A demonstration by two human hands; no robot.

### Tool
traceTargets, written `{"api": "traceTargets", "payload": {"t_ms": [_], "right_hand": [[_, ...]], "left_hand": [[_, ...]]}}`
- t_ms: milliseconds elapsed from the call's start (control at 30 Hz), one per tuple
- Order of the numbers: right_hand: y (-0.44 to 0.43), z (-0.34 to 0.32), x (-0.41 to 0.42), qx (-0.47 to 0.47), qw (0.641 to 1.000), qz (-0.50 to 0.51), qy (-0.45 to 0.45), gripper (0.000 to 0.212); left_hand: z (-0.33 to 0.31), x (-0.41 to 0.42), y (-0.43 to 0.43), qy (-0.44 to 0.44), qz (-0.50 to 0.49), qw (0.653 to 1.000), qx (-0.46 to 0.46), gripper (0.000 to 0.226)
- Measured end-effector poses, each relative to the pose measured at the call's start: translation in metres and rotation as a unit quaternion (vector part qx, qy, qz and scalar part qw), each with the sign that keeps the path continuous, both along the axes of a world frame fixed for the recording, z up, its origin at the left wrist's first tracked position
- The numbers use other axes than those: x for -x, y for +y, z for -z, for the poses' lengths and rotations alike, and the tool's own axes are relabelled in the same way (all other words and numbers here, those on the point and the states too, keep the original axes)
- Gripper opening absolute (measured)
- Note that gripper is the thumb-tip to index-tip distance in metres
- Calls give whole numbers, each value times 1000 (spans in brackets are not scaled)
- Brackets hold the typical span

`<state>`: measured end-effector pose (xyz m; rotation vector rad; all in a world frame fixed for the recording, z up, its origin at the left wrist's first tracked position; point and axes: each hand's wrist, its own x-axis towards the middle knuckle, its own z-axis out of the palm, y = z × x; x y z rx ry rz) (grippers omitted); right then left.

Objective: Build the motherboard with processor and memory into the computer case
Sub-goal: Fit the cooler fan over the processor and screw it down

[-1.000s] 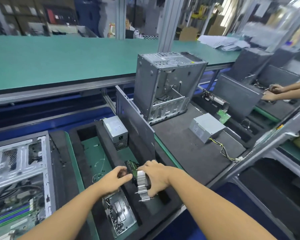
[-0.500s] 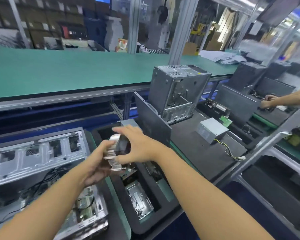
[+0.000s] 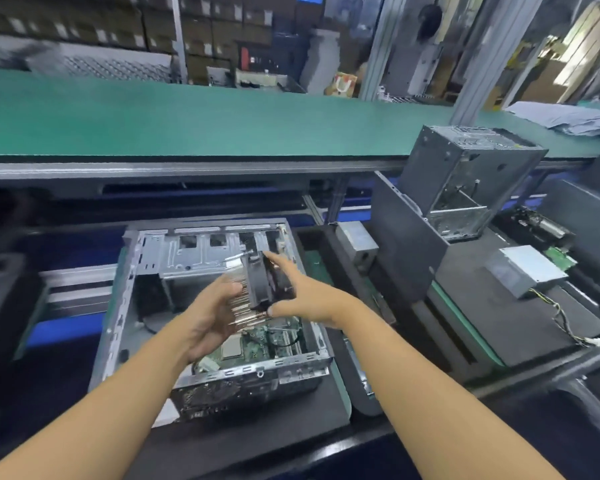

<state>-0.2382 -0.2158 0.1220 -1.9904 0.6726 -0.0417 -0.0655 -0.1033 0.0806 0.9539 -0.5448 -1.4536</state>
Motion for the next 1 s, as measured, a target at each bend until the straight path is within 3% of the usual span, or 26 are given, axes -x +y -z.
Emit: {"api": "traceTargets", "payload": {"t_ms": [133,233,333,433,600,700,767,833,900,1000], "right_hand": [[14,20,-12,-233,967,48,-94,84],[13,32,-21,-183,977,77,-80,90],[5,45,-27,-202,975,72,-58,99],[-3,54,-31,-173,982,64,-42,108],[-20,61,-38,-86,996,5,-12,97],[-27,63,-44,-8,999,-29,26,95],[-32,64,-48,36,998,-31,32,100],[-40,65,-51,67,997,-31,20,102],[-47,64,-52,91,995,-44,19,102],[-51,66,-52,121,987,-88,58,102]], "left_hand": [[13,-9,15,-59,-21,998,13,64],[21,-11,19,-95,-50,994,22,72],[23,-12,21,-133,-55,989,34,73],[25,-17,22,-220,-44,974,32,86],[28,-33,24,-266,6,964,-2,94],[31,-47,28,-282,21,958,-53,86],[36,-58,29,-296,1,951,-87,68],[44,-68,30,-367,-54,918,-138,40],[54,-78,30,-482,-50,851,-205,22],[71,-75,26,-605,157,739,-252,24]]}}
